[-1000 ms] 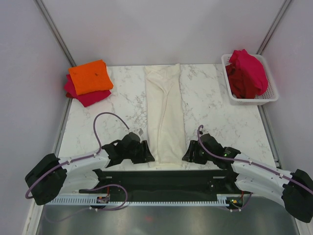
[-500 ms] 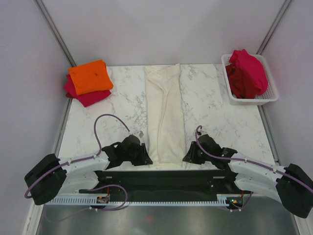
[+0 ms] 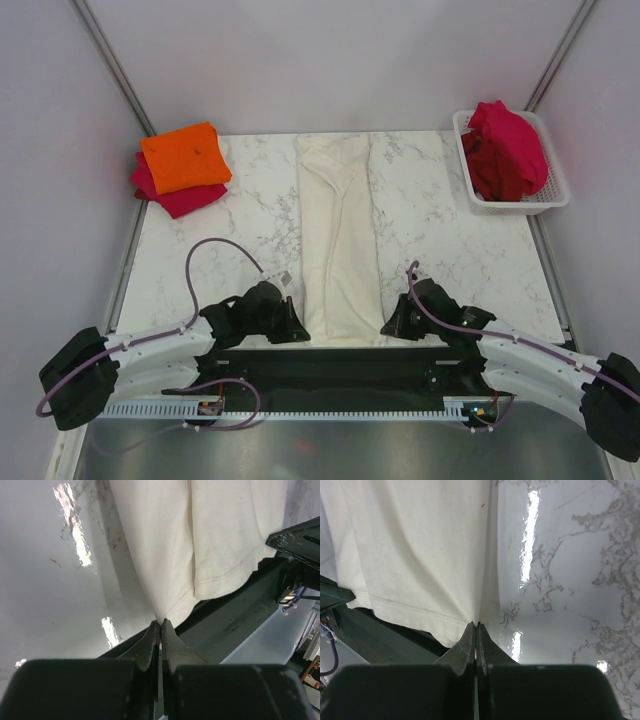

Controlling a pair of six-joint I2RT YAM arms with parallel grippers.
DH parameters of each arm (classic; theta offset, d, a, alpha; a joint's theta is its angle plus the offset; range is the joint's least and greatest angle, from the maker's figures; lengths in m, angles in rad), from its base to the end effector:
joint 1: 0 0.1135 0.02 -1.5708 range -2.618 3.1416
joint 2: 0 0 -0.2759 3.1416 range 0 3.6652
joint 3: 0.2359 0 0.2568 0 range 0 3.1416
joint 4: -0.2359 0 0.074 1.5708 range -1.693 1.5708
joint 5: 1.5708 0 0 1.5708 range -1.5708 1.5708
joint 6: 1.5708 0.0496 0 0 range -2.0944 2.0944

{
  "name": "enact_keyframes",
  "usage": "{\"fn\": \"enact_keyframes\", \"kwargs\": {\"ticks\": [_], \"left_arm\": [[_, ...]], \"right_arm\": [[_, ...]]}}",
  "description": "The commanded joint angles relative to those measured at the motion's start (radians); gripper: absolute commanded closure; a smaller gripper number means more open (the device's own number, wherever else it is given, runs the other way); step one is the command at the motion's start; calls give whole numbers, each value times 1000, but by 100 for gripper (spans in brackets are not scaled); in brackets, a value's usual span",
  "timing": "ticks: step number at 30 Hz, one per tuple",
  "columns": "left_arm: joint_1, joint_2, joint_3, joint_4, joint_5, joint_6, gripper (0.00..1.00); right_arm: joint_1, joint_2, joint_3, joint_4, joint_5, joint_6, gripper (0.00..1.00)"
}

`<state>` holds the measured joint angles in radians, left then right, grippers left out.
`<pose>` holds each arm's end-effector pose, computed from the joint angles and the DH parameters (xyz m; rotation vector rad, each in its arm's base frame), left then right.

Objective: Fold and stack the t-shirts
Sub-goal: Fold the tshirt

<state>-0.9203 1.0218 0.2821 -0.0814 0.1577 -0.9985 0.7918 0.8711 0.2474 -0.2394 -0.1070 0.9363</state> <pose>0.1057 -0.1517 0.1349 -0.0214 2.6671 -0.9798 0.1088 0.1177 0.1338 0.1384 2.6344 0.8326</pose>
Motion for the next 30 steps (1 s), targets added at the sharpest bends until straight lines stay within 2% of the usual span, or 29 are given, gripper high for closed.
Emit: {"fn": "enact_keyframes", "kwargs": {"ticks": [1, 6, 10, 18, 21, 30], "left_arm": [[-14, -109, -11, -79, -12, -35, 98], [-15, -154, 46, -164, 6, -20, 98], [-15, -141, 107, -205, -24, 0, 98], [-6, -20, 393, -348, -93, 87, 98], [30, 32, 483, -397, -90, 127, 98], [262, 201, 667, -431, 6, 294, 98]], "right_arm": [[0, -84, -19, -109, -7, -13, 100], [0, -127, 27, -176, -13, -16, 100], [0, -72, 153, -216, 16, -43, 100], [0, 49, 404, -279, 96, -111, 100], [-5, 124, 498, -316, 159, -151, 100], [-117, 357, 703, -325, 197, -298, 100]]}}
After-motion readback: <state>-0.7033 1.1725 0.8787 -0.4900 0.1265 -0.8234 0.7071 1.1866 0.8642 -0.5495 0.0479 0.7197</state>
